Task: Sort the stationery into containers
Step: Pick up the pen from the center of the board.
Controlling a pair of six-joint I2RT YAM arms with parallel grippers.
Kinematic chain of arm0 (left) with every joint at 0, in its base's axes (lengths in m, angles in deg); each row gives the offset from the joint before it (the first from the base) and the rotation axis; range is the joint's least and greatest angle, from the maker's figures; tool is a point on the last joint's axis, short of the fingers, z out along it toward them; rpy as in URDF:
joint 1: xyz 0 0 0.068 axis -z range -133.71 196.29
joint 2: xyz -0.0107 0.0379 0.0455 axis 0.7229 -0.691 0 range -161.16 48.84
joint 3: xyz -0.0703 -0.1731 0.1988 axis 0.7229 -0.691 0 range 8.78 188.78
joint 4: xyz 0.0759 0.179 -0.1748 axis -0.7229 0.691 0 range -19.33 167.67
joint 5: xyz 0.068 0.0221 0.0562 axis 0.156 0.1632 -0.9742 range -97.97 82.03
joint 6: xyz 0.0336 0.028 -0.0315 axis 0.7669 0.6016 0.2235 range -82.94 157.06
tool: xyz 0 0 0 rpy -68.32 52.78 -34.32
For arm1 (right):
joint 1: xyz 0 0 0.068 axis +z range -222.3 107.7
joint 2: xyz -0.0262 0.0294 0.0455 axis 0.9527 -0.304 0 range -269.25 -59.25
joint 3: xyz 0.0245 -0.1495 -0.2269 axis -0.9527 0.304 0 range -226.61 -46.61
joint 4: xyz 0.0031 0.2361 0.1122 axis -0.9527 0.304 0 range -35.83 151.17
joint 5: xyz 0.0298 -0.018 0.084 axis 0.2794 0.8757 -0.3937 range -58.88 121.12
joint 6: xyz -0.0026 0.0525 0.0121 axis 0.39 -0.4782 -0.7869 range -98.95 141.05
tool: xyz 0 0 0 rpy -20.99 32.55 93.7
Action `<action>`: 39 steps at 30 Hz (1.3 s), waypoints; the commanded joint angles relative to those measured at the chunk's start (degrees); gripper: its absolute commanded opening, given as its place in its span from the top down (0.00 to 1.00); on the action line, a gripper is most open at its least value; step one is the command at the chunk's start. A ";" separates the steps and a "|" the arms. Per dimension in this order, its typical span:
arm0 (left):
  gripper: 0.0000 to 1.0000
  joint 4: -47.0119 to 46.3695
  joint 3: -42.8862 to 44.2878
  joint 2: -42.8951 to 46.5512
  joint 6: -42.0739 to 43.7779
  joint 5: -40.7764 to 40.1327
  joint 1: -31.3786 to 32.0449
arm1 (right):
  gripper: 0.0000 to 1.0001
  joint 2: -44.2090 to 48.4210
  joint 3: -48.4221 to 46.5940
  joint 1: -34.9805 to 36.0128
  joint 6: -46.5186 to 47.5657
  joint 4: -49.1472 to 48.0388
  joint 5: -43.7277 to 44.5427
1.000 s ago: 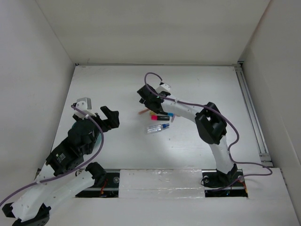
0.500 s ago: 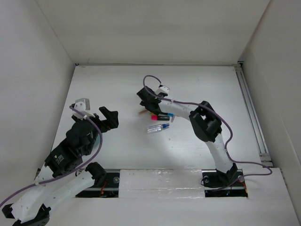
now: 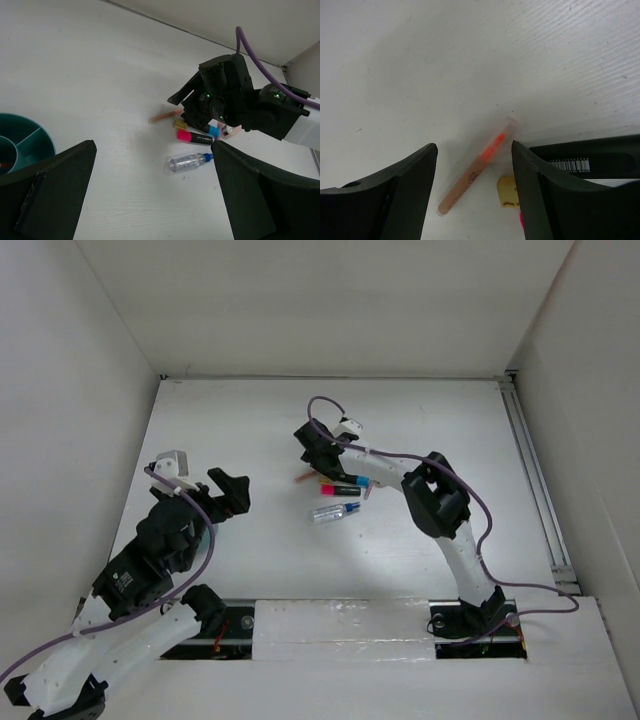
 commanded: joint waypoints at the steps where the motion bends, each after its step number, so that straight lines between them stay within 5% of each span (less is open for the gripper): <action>1: 0.00 -1.98 -0.73 1.01 0.23 -0.33 0.15 | 0.34 -1.15 -1.26 -0.02 0.56 -0.11 -0.43; 10: 0.00 -1.45 -0.73 1.54 0.23 -0.86 0.15 | 0.52 -2.30 -0.03 -1.06 2.23 1.04 -1.04; 19: 0.00 -0.93 -0.21 3.11 -0.30 -1.91 0.15 | 0.52 -3.00 -2.13 -2.82 8.82 0.68 -7.54; 39: 0.00 -0.40 -0.20 5.31 -0.82 -3.06 0.15 | 0.69 -5.82 -7.32 -3.97 16.38 7.00 -10.79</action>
